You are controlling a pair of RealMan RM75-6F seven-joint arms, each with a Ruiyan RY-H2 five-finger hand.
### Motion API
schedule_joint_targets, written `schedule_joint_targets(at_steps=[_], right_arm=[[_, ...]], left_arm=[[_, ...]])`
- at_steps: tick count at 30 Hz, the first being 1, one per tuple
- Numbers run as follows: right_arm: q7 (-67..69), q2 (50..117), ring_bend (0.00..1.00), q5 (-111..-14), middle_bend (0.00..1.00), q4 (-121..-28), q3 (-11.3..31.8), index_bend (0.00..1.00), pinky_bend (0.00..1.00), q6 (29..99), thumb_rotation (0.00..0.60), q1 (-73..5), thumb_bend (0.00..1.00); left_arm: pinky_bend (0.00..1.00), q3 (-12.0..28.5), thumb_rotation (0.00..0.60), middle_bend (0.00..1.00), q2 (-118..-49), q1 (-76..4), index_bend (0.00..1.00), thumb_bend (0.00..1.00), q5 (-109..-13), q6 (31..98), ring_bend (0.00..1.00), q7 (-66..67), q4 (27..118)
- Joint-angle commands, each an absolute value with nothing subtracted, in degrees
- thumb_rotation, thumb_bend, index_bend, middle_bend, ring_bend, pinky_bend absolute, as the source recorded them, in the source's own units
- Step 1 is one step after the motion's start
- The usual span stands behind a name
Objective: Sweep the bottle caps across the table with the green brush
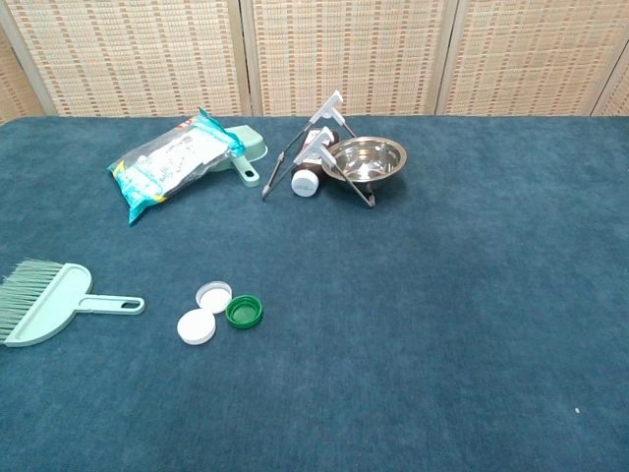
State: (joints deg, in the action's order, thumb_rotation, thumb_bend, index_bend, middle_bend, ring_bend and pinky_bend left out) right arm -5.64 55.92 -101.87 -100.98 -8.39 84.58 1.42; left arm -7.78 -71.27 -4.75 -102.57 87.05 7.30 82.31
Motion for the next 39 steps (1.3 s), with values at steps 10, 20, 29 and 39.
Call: schedule_joint_targets(at_steps=[10,20,29,39], right_arm=[[-5.41,56.87,0.00,-103.63,0.00,-99.83,-8.30,0.00,0.00,86.31,0.600,1.70,0.21],[-7.18,58.30,0.00,-100.57,0.00,-100.20,-6.45,0.00,0.00,84.59,0.600,0.70,0.21],[-10.32,59.50,0.00,-97.25,0.00,-100.55,-5.13,0.00,0.00,83.23,0.600,0.34,0.21],[-10.93,59.48,0.00,-96.75,0.00,-100.85,-4.97,0.00,0.00,83.94,0.600,0.68,0.21]], left_arm=[[0.14,-8.15,0.600,0.00,-74.50,-6.66,0.00,0.43,-104.97,85.15,0.00,6.41,82.24],[0.70,-2.40,0.600,0.15,-84.26,-12.47,0.13,0.39,-103.63,79.36,0.54,12.28,83.74],[0.85,3.27,0.600,0.25,-92.83,-17.77,0.22,0.37,-94.18,68.97,0.73,21.26,78.83],[0.86,4.57,0.600,0.32,-95.31,-19.58,0.30,0.36,-89.52,67.36,0.73,27.18,73.82]])
